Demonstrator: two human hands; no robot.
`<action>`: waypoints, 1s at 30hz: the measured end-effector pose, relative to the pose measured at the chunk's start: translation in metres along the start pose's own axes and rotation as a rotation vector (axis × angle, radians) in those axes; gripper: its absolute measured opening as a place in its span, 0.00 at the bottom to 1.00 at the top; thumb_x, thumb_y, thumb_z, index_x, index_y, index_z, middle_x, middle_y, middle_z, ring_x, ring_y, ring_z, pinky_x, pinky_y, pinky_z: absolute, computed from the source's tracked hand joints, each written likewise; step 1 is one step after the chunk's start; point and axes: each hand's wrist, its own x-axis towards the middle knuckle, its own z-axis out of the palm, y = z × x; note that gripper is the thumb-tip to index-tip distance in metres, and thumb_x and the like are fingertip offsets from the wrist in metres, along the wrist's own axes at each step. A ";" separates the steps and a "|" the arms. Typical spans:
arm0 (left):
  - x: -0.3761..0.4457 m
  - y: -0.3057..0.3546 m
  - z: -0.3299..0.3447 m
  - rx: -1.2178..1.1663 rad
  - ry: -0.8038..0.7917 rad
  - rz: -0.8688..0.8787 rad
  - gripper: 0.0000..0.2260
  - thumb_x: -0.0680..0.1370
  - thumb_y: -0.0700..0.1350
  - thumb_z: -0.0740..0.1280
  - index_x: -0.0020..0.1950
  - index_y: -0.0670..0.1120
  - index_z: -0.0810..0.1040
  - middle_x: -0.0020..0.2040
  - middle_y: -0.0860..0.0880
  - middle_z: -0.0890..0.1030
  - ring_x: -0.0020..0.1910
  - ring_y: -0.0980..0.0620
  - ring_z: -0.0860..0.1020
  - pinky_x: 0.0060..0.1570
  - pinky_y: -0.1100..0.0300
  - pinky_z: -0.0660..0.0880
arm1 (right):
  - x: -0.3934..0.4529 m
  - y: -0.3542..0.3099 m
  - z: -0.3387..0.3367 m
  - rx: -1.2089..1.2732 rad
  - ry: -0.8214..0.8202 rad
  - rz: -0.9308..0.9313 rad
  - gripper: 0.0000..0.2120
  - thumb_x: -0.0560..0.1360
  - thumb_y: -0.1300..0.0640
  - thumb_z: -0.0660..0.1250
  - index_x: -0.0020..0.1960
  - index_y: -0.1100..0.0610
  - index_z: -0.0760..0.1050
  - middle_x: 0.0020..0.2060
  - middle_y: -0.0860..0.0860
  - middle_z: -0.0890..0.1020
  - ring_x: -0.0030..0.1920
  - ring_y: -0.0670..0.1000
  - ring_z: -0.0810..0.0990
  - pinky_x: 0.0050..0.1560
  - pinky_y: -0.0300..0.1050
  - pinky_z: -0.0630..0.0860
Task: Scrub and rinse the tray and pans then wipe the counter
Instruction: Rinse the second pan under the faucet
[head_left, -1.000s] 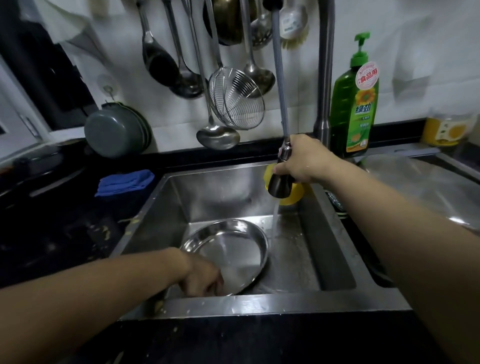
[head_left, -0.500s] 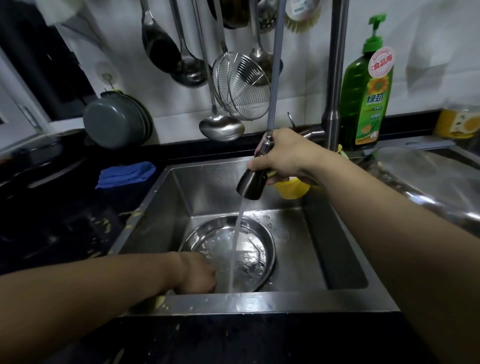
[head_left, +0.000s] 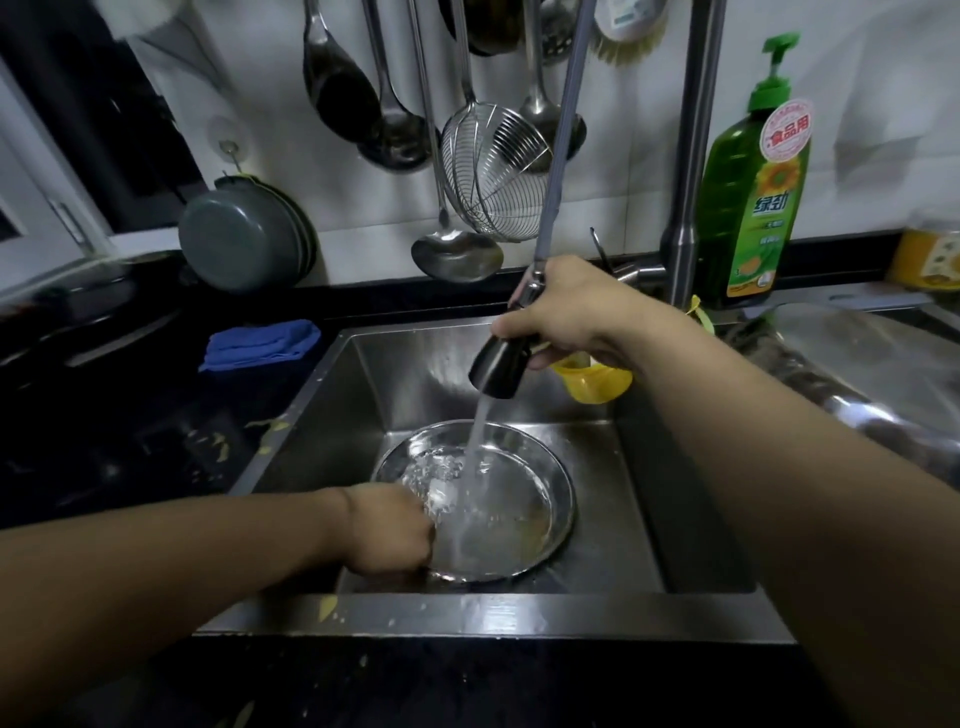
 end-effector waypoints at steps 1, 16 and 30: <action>-0.003 -0.008 -0.004 -0.046 0.013 -0.028 0.11 0.82 0.41 0.61 0.54 0.41 0.83 0.53 0.41 0.84 0.52 0.38 0.82 0.50 0.49 0.77 | 0.005 -0.002 0.006 0.030 0.021 -0.005 0.11 0.72 0.63 0.77 0.44 0.56 0.74 0.39 0.53 0.80 0.41 0.53 0.84 0.37 0.49 0.85; -0.068 -0.086 -0.053 -1.303 0.793 -0.650 0.16 0.84 0.48 0.65 0.41 0.42 0.82 0.33 0.49 0.81 0.32 0.58 0.77 0.38 0.61 0.75 | 0.004 0.022 -0.056 -0.565 0.342 0.089 0.23 0.73 0.51 0.77 0.62 0.59 0.73 0.54 0.59 0.79 0.56 0.62 0.79 0.55 0.51 0.76; -0.050 -0.060 -0.046 -1.932 0.716 -0.919 0.12 0.85 0.48 0.64 0.45 0.46 0.80 0.38 0.40 0.78 0.30 0.48 0.71 0.35 0.54 0.66 | 0.029 -0.012 0.022 0.150 0.121 0.071 0.13 0.73 0.63 0.76 0.54 0.58 0.76 0.48 0.57 0.81 0.45 0.55 0.85 0.40 0.51 0.85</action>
